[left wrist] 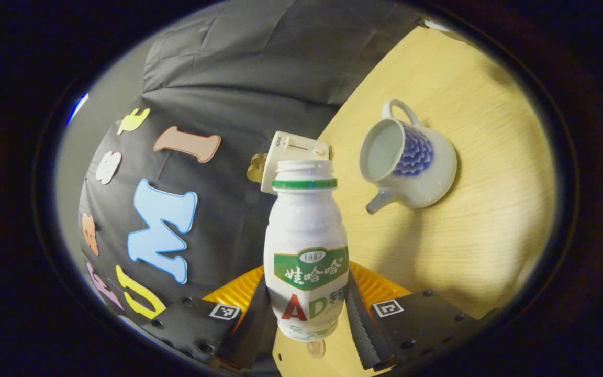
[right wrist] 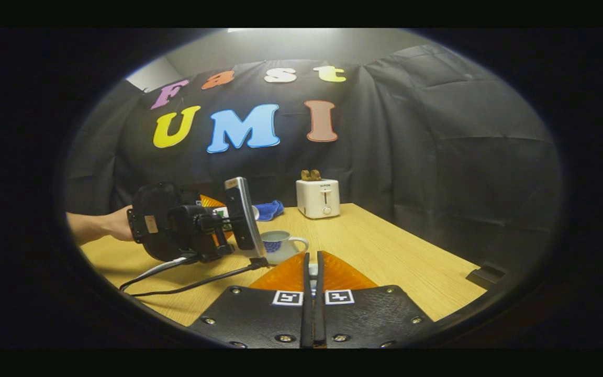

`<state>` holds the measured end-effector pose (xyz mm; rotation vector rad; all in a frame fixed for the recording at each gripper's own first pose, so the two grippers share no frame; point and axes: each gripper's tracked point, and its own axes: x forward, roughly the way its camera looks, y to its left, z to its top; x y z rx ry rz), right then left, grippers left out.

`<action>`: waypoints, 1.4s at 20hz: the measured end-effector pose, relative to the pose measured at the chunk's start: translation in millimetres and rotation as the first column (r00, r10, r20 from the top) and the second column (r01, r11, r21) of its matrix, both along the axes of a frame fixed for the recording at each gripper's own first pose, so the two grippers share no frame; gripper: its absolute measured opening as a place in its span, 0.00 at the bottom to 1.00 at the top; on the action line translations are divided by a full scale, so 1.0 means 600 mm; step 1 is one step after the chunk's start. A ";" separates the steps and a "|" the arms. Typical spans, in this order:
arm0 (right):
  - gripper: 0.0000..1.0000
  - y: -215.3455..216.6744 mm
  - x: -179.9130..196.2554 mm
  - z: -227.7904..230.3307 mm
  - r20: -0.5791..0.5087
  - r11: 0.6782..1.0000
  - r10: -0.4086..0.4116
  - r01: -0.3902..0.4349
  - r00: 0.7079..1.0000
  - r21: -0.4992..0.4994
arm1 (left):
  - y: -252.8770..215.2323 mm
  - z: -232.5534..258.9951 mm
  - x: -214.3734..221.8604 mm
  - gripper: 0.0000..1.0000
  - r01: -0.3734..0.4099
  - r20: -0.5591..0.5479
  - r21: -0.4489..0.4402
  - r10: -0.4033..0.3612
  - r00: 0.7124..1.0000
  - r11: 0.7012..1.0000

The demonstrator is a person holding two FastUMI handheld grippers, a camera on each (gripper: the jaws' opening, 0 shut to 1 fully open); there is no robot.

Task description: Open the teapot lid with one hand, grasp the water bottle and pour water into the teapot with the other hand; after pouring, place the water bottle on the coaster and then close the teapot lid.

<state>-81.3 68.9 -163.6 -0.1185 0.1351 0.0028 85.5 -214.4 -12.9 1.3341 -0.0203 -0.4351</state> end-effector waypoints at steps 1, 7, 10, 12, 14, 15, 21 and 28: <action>0.01 -0.001 0.000 0.001 0.003 1.000 -0.002 0.002 1.000 -0.005 | 0.001 -0.001 -0.001 0.77 0.000 0.011 0.021 0.000 1.000 1.000; 0.01 -0.003 -0.002 0.004 0.006 1.000 -0.005 0.005 1.000 -0.001 | -0.004 0.003 -0.010 0.72 0.027 0.039 0.121 -0.032 0.999 0.992; 0.01 -0.008 -0.003 0.010 0.023 1.000 -0.010 0.010 1.000 -0.010 | -0.008 0.009 -0.014 0.77 0.039 0.045 0.160 -0.047 0.998 0.986; 0.01 -0.006 -0.003 0.011 0.023 1.000 -0.007 0.007 1.000 -0.007 | -0.009 0.010 -0.013 0.77 0.045 0.058 0.189 -0.057 0.997 0.981; 0.01 -0.008 -0.003 0.009 0.018 1.000 -0.008 0.008 1.000 -0.010 | -0.012 0.014 -0.016 0.77 0.050 0.070 0.205 -0.065 0.995 0.977; 0.01 -0.010 -0.003 0.010 0.020 1.000 -0.011 0.012 1.000 -0.014 | -0.011 0.016 -0.015 0.80 0.049 0.077 0.216 -0.067 0.995 0.975; 0.01 -0.012 -0.002 0.008 0.018 1.000 -0.013 0.014 1.000 -0.020 | -0.013 0.024 -0.018 0.77 0.058 0.097 0.276 -0.088 0.991 0.959; 0.01 -0.018 0.000 0.007 0.017 1.000 -0.018 0.018 1.000 -0.007 | -0.014 0.032 -0.017 0.84 0.067 0.115 0.338 -0.111 0.987 0.939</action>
